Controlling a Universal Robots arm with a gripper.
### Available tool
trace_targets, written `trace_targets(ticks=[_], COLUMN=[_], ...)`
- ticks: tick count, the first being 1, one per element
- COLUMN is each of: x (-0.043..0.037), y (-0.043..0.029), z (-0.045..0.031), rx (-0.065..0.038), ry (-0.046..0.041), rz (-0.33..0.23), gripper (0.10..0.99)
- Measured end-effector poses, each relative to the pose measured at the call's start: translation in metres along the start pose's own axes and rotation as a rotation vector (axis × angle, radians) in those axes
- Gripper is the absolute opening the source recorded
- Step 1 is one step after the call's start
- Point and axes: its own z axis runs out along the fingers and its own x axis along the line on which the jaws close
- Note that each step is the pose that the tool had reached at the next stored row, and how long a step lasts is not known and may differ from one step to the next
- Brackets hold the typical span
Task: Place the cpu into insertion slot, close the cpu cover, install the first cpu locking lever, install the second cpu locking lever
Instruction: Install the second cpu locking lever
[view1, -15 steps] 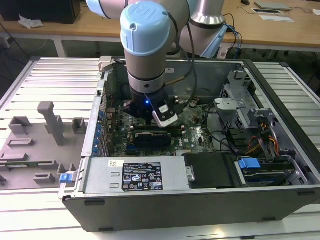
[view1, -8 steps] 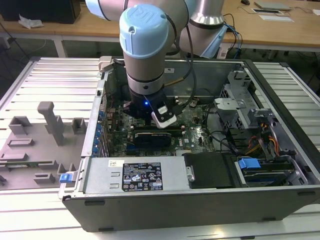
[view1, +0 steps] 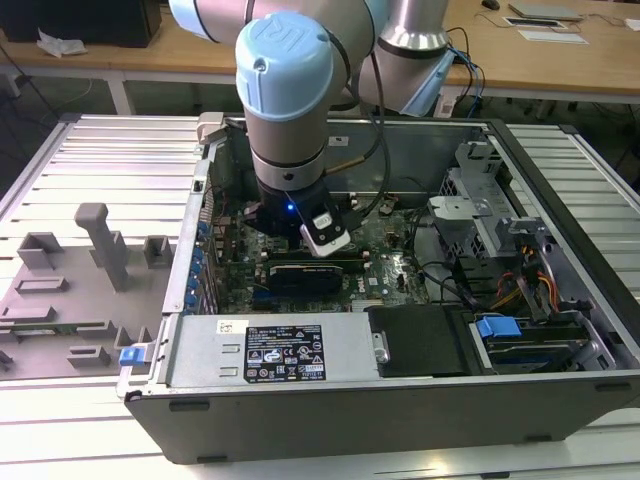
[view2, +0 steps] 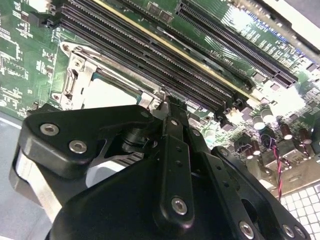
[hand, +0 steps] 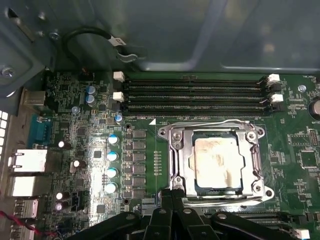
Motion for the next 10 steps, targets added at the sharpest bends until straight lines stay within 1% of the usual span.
trace_targets(ticks=[1, 6, 10], x=[0.0005, 0.0032, 0.0055], y=[-0.0003, -0.0009, -0.0017], z=[0.0013, 0.0036, 0.0057], rx=[-0.005, -0.018, -0.019], ry=[0.0, -0.0001, 0.0001], rz=[0.0, 0.001, 0.001], gripper=[0.106, 0.106, 0.106])
